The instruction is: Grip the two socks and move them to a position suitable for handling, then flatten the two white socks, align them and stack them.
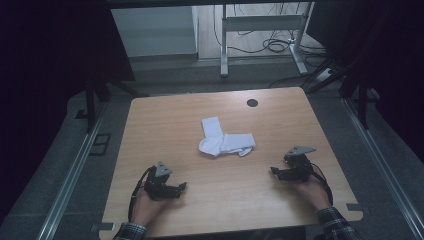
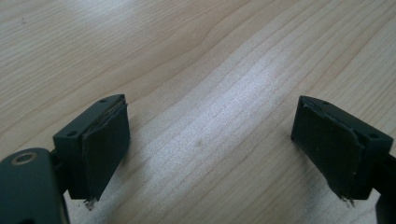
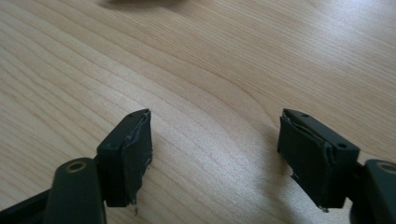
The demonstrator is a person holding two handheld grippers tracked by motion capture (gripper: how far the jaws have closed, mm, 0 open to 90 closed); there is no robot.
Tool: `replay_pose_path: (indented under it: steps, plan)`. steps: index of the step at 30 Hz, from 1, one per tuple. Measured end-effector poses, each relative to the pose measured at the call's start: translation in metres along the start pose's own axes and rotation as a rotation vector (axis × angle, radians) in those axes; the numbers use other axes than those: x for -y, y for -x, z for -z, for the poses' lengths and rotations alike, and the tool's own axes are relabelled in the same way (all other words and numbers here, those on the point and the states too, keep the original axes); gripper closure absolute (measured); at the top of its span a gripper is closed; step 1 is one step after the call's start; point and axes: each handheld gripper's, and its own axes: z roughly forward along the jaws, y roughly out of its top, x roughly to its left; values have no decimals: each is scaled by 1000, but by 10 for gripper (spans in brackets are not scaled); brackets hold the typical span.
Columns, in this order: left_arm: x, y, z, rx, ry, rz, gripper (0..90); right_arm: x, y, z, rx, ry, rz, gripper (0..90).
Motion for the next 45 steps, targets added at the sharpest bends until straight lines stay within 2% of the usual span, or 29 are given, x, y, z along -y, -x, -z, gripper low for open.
replay_pose_path:
  steps: [12, 20, 23, 25, 31, 36, 45]
  plan:
    - [-1, 0, 0, 0, -3, -2, 115, 0, -1, -1, 1, 0, 4, 212]
    - [-1, 0, 0, -2, -3, 0, 116, -1, -3, -1, 3, -23, 2, 189]
    - [-1, 0, -1, -2, -1, 1, 116, -2, -3, -1, 4, -24, -1, 213]
    - [-1, 0, -1, -3, 0, 2, 116, -3, -4, 1, -5, -26, 9, 293]
    - [-1, 0, -1, -4, 0, 3, 115, -5, -5, 1, -5, -34, 14, 311]
    - [-1, 1, -1, -4, 0, 4, 115, -9, -4, 2, -34, -22, -38, 338]
    - [-1, 1, -1, -5, 1, 5, 116, -24, -4, 4, -30, 2, -36, 417]
